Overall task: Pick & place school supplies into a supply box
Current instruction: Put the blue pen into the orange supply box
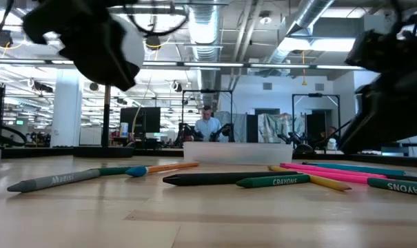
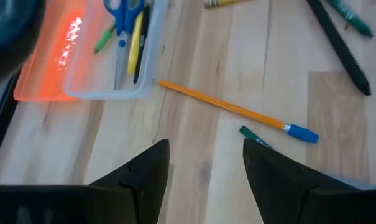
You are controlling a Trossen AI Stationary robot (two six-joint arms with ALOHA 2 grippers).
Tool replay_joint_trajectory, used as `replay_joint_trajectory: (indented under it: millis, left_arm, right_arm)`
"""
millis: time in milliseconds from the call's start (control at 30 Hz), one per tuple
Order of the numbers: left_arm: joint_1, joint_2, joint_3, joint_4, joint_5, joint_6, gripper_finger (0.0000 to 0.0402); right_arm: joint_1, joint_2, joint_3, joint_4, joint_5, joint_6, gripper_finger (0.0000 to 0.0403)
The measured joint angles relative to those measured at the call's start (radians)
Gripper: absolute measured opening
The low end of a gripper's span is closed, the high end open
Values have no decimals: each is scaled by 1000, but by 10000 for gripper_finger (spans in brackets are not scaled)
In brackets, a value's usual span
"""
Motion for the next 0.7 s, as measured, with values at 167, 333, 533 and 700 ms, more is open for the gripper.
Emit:
replay_joint_trajectory:
  millis: [167, 333, 533, 700]
  left_arm:
    - [-77, -51, -139, 128, -109, -98, 200]
    - [-136, -51, -211, 176, -174, -190, 200]
    - [-199, -51, -268, 199, -243, -267, 200]
    - [-237, -51, -295, 194, -262, -335, 200]
  right_arm:
    - [-88, 0, 29, 0, -98, -60, 111]
    - [-163, 0, 39, -1, -223, -69, 111]
    - [-202, 0, 39, -5, -280, -54, 111]
    - [-208, 0, 39, -49, -300, -16, 111]
